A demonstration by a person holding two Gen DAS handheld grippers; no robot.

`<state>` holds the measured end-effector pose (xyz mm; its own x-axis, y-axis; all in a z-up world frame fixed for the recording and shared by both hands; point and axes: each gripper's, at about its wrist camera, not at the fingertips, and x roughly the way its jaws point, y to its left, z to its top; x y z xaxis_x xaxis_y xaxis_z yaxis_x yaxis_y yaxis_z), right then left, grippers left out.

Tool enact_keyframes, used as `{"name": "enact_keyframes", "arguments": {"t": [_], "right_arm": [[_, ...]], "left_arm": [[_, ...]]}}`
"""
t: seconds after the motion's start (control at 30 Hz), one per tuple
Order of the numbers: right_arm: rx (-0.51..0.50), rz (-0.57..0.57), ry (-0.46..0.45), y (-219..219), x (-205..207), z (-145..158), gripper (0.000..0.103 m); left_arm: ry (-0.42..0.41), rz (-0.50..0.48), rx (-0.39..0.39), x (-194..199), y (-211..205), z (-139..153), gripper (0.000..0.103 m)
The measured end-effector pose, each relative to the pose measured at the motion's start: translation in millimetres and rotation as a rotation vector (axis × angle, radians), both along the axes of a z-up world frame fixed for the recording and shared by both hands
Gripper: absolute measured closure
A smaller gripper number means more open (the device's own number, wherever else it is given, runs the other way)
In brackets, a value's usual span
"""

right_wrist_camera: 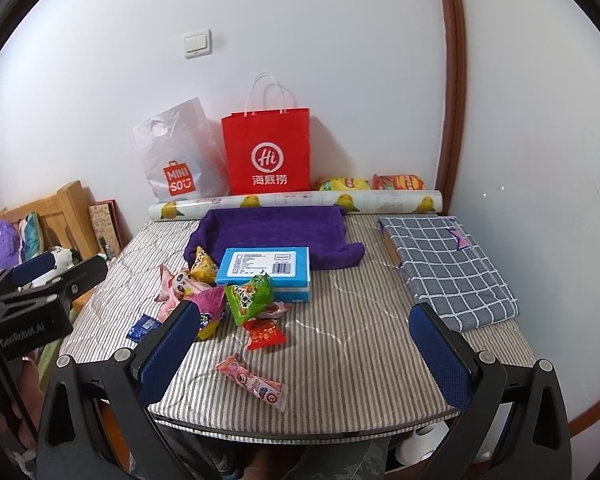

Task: Organize snacks
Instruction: 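Grasp the pink lollipop pack with the right tool while the left tool grasps the blue packet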

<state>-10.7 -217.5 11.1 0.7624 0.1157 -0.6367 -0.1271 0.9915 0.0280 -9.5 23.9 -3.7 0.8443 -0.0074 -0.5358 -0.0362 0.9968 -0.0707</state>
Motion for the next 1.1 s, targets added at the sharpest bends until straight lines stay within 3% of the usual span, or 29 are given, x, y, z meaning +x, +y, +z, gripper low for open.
{"name": "enact_keyframes", "arguments": {"t": [0.23,0.5,0.77,1.1], "right_arm": [[0.01,0.045,0.028,4,13,-16,0.0],[0.025,0.124,0.109,16,35,-76,0.003],[0.021,0.293,0.248,48,54,-142,0.031],[-0.12,0.427,0.353,88,68,-182,0.04]], "left_arm": [[0.032,0.044,0.004,16,24,-15,0.0],[0.096,0.114,0.016,41,54,-48,0.0],[0.211,0.164,-0.031,76,90,-98,0.001],[0.282,0.179,-0.051,99,113,-127,0.001]]}}
